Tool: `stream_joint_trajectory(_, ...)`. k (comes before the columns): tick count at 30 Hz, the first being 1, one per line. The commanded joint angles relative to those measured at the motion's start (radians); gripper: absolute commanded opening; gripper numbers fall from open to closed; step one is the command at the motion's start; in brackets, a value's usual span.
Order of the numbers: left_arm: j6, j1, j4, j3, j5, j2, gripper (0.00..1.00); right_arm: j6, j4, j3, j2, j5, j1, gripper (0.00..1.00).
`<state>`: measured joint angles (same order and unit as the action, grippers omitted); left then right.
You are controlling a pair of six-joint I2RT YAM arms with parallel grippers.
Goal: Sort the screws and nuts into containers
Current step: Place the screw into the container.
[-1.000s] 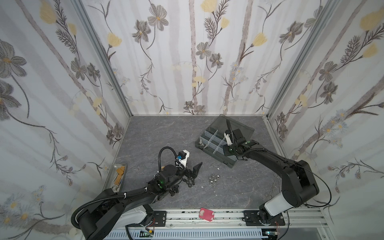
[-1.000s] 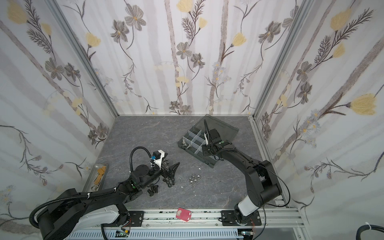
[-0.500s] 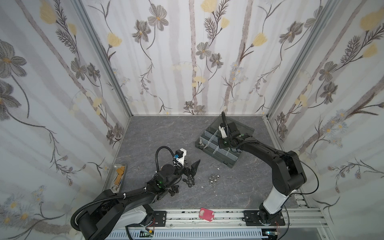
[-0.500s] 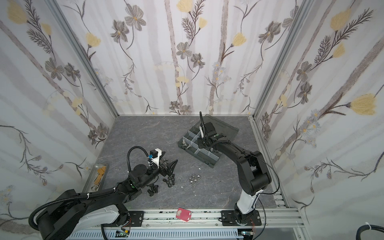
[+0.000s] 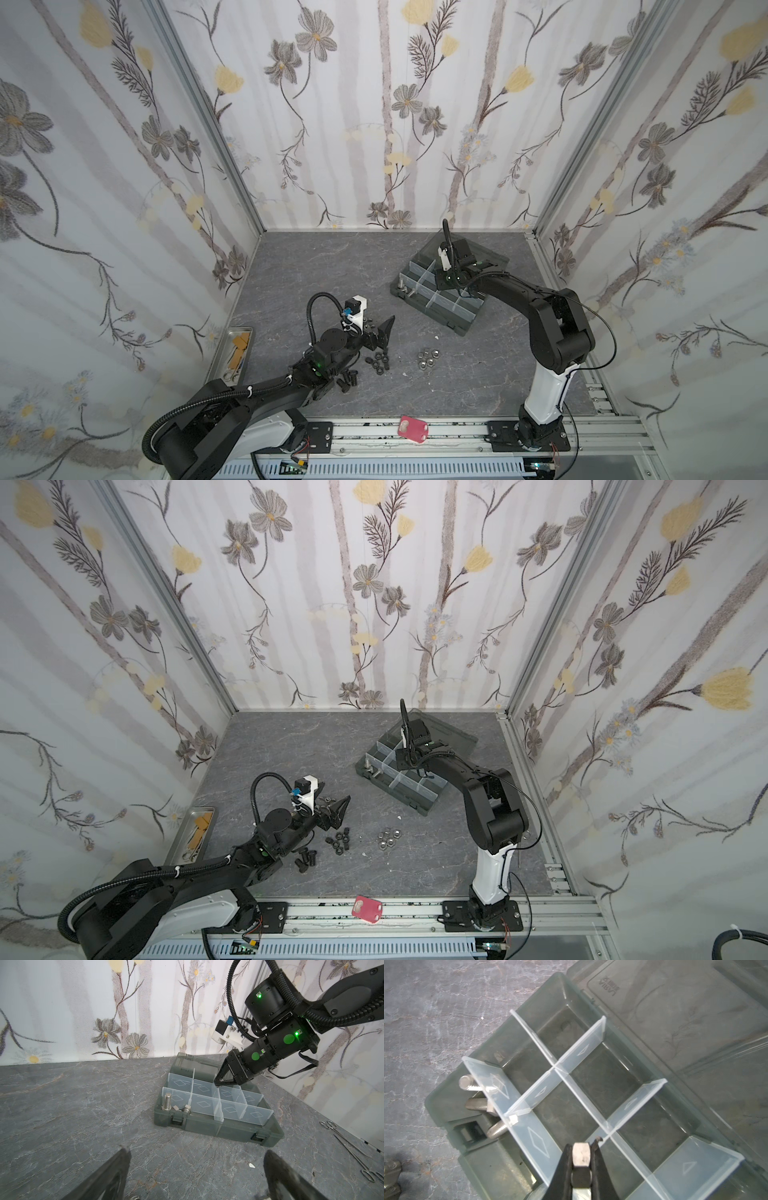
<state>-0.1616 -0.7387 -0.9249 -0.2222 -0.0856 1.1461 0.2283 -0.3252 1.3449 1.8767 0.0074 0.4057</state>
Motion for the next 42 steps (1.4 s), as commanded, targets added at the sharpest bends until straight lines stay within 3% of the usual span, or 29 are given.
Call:
stream_joint_trajectory(1, -0.013, 0.002, -0.027, 0.003, -0.009, 0.001, 1.00, 0.023, -0.005, -0.025, -0.016, 0.022, -0.016, 0.11)
stream_joint_trajectory(16, -0.023, 0.003, -0.045, 0.006, -0.002, 0.022, 1.00, 0.088, -0.007, -0.274, -0.273, 0.092, -0.078, 0.11)
stream_joint_trajectory(29, -0.026, 0.003, -0.073, 0.009, -0.002, 0.044, 1.00, 0.109, 0.011, -0.366, -0.257, 0.076, -0.124, 0.14)
stream_joint_trajectory(32, -0.030, 0.003, -0.074, 0.013, -0.004, 0.041, 1.00, 0.111, 0.018, -0.372, -0.247, 0.069, -0.124, 0.18)
stream_joint_trajectory(35, -0.032, 0.004, -0.075, 0.017, -0.005, 0.040, 1.00, 0.109, 0.019, -0.369, -0.246, 0.070, -0.123, 0.31)
stream_joint_trajectory(42, -0.037, 0.004, -0.074, 0.016, -0.021, 0.021, 1.00, 0.100, 0.041, -0.360, -0.322, 0.037, -0.117, 0.37)
